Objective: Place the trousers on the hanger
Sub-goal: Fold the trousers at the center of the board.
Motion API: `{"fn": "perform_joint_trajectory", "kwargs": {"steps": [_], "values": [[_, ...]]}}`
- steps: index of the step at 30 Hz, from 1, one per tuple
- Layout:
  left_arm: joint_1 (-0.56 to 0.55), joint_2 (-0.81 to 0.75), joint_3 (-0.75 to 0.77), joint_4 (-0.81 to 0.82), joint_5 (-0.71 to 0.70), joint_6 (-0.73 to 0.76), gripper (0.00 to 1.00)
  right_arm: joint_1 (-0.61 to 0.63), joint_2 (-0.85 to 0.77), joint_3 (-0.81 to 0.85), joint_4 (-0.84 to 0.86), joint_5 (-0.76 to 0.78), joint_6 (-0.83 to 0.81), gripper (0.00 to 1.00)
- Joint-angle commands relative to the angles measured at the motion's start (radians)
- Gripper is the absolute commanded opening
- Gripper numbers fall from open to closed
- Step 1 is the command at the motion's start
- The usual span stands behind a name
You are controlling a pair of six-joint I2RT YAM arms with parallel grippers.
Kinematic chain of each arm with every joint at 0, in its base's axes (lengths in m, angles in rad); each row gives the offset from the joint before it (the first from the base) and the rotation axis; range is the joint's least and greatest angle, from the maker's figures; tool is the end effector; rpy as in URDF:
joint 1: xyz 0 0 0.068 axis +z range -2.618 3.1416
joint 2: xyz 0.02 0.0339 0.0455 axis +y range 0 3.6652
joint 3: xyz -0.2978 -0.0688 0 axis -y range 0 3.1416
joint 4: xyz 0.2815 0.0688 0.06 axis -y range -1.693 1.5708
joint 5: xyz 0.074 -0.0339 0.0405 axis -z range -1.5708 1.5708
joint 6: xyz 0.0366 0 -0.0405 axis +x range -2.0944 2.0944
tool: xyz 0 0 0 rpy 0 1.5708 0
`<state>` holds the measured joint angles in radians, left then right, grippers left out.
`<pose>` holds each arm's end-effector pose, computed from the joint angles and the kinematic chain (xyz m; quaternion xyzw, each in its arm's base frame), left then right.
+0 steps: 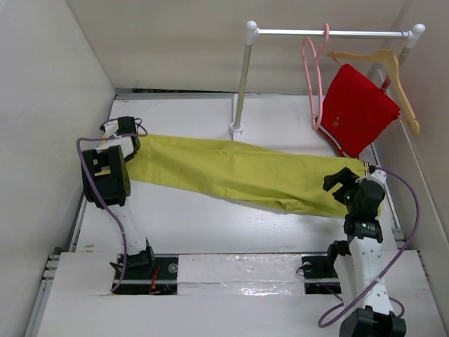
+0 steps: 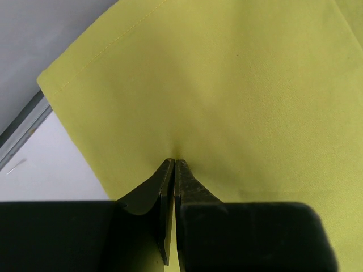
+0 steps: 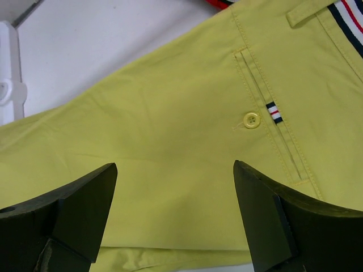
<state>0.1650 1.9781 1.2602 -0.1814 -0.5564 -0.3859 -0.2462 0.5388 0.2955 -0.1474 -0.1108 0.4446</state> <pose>0.4455 0.0938 0.1647 -0.3340 0.8490 0.2228 0.3435 0.1505 -0.0336 0.2147 0.2519 0.7911 0.1008 0.5483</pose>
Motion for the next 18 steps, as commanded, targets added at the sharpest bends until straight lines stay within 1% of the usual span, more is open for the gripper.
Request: {"fn": "perform_joint_trajectory", "kwargs": {"steps": [1,3,5,6,7,9,10,12,13,14,15,16,17,18], "values": [[0.013,-0.034,-0.116,-0.210,0.035,-0.014,0.00,0.008,-0.060,0.031,-0.030,-0.049,0.003,0.89],[0.013,-0.094,-0.149,-0.223,0.041,-0.016,0.00,0.008,-0.111,0.031,-0.047,-0.058,0.009,0.89],[0.034,-0.143,-0.191,-0.231,0.017,-0.024,0.00,0.008,-0.135,0.040,-0.063,-0.064,0.008,0.89],[0.044,-0.200,-0.206,-0.228,0.013,-0.027,0.00,0.008,-0.148,0.045,-0.076,-0.064,0.005,0.89],[0.053,-0.231,-0.241,-0.224,0.012,-0.033,0.00,0.008,-0.149,0.047,-0.081,-0.066,0.003,0.89],[0.085,-0.315,-0.262,-0.216,0.019,-0.060,0.00,0.008,-0.136,0.042,-0.075,-0.070,-0.001,0.89],[0.085,-0.340,-0.265,-0.213,0.036,-0.068,0.00,0.008,-0.126,0.041,-0.072,-0.082,-0.007,0.86],[0.085,-0.413,-0.249,-0.211,0.068,-0.093,0.00,0.008,-0.093,0.033,-0.051,-0.105,-0.023,0.65],[0.076,-0.441,-0.237,-0.201,0.104,-0.093,0.00,0.008,-0.082,0.028,-0.029,-0.157,-0.026,0.49],[0.050,-0.468,-0.234,-0.187,0.146,-0.093,0.00,0.008,-0.071,0.025,-0.017,-0.180,-0.035,0.28],[0.015,-0.522,-0.229,-0.164,0.144,-0.090,0.01,0.008,-0.059,0.027,-0.003,-0.197,-0.055,0.19],[-0.061,-0.547,-0.217,-0.155,0.136,-0.087,0.04,0.008,-0.039,0.028,0.008,-0.228,-0.067,0.12],[-0.102,-0.565,-0.206,-0.148,0.118,-0.087,0.12,0.008,-0.030,0.030,0.014,-0.237,-0.079,0.05],[-0.142,-0.587,-0.199,-0.138,0.115,-0.087,0.16,0.008,-0.019,0.036,0.022,-0.243,-0.104,0.04]]}}
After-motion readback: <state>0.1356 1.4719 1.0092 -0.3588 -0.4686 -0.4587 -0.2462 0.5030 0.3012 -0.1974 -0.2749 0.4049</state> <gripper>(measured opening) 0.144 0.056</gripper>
